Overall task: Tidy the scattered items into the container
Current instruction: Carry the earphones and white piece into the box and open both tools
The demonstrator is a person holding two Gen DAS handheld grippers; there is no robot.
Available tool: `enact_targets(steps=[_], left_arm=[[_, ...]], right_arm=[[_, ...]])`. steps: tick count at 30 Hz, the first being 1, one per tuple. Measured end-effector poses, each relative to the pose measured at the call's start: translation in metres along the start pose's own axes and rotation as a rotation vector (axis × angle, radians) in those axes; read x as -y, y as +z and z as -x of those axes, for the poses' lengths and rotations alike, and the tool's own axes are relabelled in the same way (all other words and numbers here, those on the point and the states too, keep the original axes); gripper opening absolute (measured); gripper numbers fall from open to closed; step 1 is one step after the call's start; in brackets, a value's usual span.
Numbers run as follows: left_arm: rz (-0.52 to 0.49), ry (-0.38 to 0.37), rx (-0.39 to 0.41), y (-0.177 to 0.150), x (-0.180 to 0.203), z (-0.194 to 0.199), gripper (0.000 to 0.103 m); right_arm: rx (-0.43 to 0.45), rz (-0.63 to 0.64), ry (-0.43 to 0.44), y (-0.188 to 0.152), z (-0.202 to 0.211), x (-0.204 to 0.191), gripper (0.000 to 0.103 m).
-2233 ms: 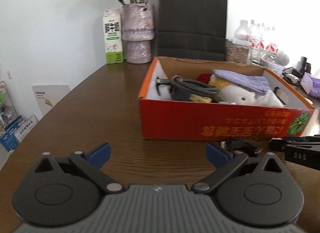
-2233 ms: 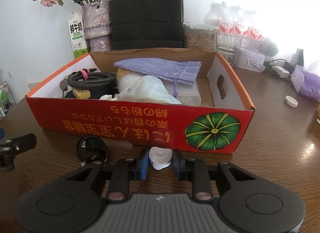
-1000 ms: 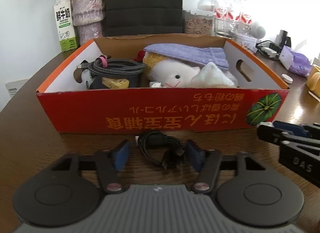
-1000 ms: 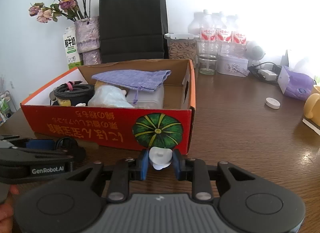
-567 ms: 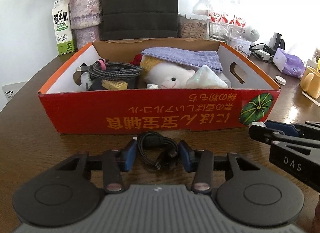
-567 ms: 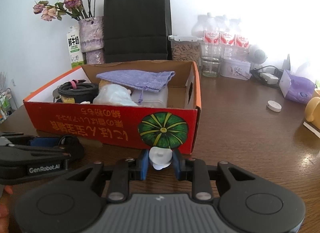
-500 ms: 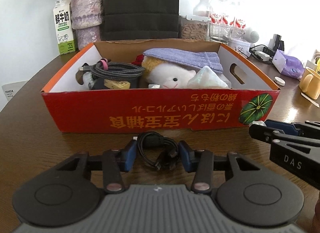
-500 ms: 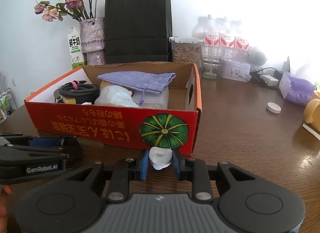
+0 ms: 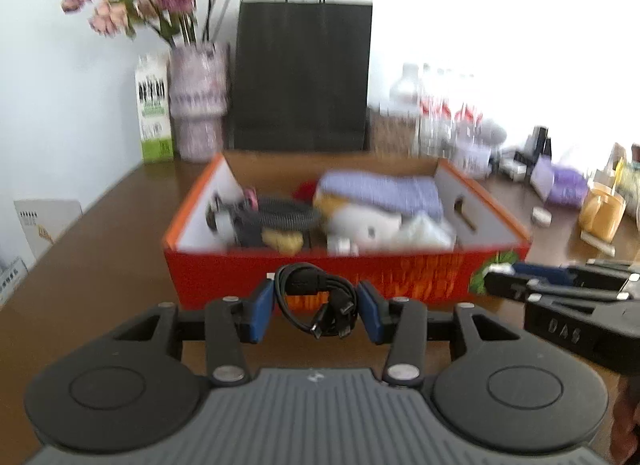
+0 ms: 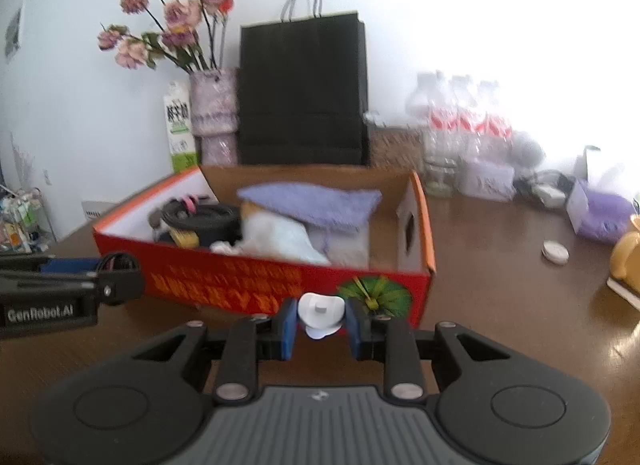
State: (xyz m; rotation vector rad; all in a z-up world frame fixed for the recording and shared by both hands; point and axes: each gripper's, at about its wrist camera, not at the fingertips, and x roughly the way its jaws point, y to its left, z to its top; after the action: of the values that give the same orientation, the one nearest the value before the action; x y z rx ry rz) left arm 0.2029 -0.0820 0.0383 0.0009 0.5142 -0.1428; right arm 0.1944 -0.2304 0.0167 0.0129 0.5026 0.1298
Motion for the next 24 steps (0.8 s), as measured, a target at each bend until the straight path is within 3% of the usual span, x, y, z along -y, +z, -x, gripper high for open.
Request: enact_targets(steps=[8,24], left_arm=[[0.024,0.003,0.101,0.03,-0.004,-0.003,0.046],[0.036,0.016,0.104,0.053,-0.011,-0.065,0.046]], right_arm=[[0.059,0.009,0.006,0.031,-0.006,-0.014,0.024],[0.067,0.004,-0.011,0.059,-0.054,-0.009,0.024]])
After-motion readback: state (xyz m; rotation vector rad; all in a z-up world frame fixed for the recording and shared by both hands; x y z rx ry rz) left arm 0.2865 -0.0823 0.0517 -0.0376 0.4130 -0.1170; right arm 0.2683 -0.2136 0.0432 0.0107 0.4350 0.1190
